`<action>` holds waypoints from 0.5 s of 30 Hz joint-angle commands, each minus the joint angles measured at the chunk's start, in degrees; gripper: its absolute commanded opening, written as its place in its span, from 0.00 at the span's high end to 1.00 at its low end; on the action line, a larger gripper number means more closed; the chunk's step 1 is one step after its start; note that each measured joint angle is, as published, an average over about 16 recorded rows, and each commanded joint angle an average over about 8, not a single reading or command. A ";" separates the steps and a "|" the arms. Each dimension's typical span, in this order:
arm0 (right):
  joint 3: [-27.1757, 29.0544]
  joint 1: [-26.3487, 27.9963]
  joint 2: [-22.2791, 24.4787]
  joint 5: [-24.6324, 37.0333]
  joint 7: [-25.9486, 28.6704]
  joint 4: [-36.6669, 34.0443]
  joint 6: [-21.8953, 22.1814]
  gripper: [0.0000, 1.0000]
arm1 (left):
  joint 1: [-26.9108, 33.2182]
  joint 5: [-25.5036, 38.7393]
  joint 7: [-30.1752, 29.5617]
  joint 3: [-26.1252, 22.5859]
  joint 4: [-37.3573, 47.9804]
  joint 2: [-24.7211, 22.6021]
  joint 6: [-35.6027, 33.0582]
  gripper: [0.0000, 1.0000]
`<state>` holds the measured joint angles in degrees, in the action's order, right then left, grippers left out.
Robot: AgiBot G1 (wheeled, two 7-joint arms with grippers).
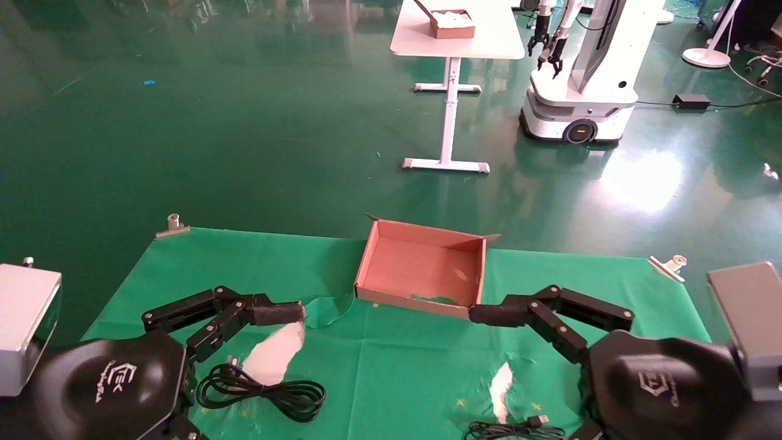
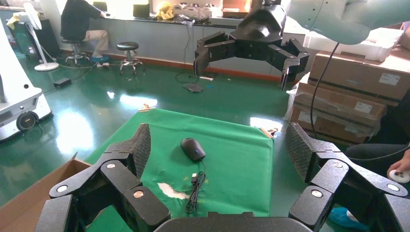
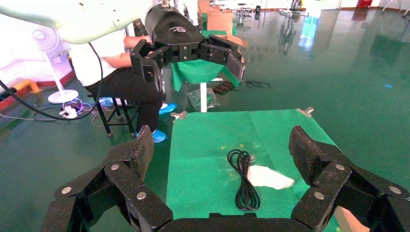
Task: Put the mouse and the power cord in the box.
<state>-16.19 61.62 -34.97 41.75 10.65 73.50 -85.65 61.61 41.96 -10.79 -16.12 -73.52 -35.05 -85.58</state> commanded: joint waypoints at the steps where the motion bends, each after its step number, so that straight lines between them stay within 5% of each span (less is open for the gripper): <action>1: 0.00 0.00 0.00 0.00 0.00 0.00 0.00 0.00 | 0.00 0.00 0.00 0.00 0.00 0.00 0.00 0.00; 15: 0.00 0.00 0.00 0.00 0.00 0.00 0.00 0.00 | 0.00 0.00 0.00 0.00 0.00 0.00 0.00 0.00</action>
<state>-16.19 61.62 -34.97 41.75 10.65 73.50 -85.65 61.61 41.96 -10.79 -16.12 -73.52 -35.05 -85.58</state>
